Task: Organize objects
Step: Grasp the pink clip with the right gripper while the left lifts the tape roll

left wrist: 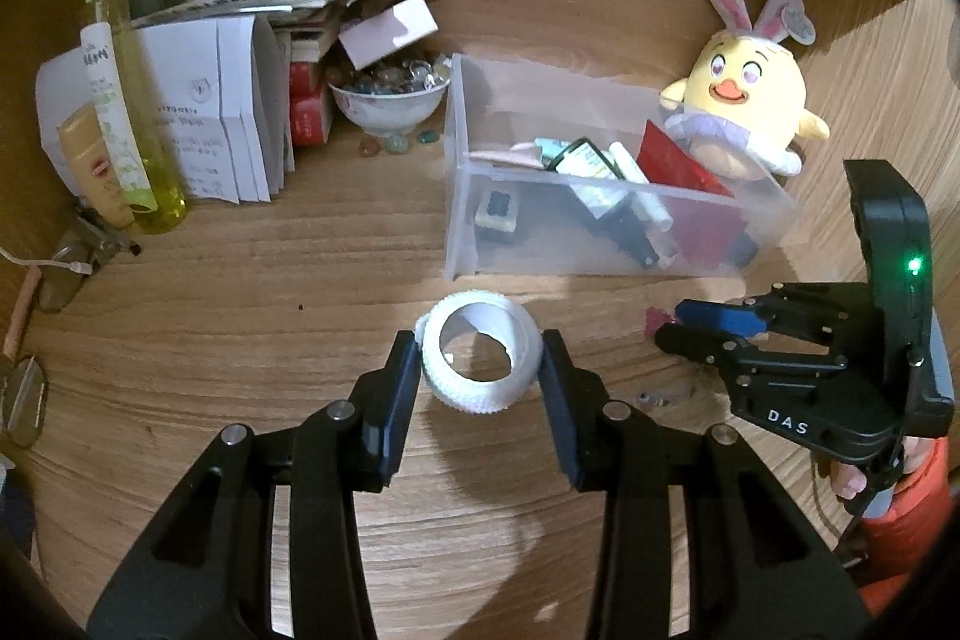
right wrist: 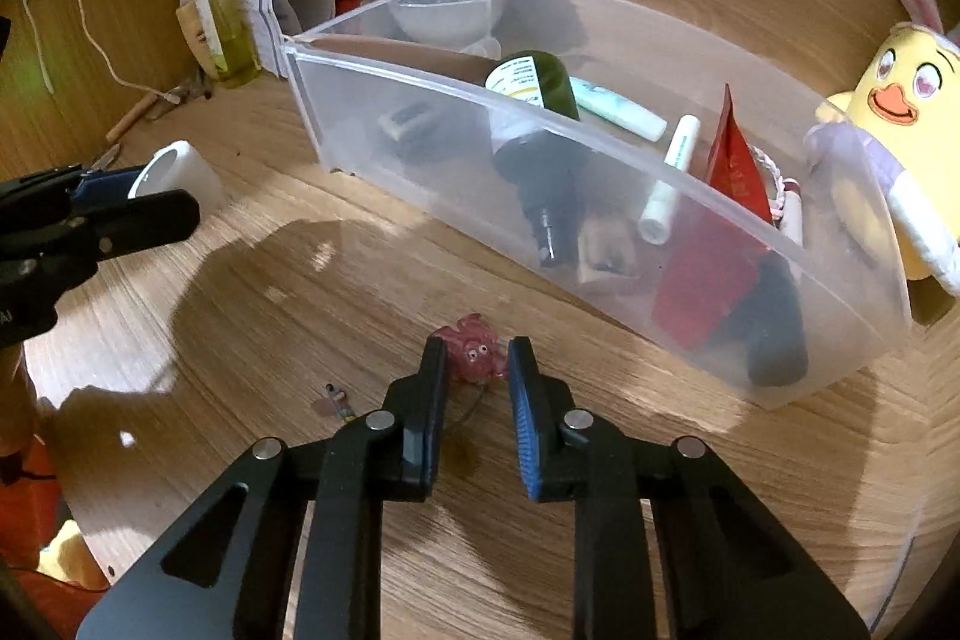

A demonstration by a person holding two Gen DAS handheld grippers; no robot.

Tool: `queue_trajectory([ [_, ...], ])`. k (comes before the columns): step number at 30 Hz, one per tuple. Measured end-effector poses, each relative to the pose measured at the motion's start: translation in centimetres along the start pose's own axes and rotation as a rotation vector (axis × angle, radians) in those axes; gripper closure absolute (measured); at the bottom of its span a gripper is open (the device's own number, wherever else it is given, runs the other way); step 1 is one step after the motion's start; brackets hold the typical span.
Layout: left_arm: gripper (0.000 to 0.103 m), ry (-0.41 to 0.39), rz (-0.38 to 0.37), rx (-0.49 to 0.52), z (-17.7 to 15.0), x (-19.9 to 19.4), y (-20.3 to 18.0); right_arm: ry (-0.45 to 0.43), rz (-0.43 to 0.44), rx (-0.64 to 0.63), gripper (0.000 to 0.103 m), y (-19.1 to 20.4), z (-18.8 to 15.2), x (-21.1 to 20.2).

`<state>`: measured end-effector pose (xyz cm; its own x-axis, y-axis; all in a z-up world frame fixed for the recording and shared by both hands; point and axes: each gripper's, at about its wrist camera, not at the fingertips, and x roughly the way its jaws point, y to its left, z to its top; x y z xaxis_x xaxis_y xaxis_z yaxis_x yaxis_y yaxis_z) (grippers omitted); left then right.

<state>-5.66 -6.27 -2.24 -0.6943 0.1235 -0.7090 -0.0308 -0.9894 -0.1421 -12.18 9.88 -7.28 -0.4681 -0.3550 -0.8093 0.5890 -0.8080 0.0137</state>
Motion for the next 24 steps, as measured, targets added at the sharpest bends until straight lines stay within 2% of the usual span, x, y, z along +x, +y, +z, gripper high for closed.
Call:
queue_trajectory([
  [7,0.063,-0.033,-0.021,-0.001,0.9,-1.0,-0.6,-0.089,0.019,0.054,0.085,-1.4,0.9,-3.6],
  [16,0.063,-0.092,-0.068,0.013,2.8,-2.1,-2.7,-0.229,-0.032,0.086,0.085,-3.4,1.6,-9.6],
  [24,0.063,-0.148,-0.081,0.049,5.2,-3.2,-4.4,-0.313,-0.076,0.123,0.085,-6.0,1.8,-13.2],
])
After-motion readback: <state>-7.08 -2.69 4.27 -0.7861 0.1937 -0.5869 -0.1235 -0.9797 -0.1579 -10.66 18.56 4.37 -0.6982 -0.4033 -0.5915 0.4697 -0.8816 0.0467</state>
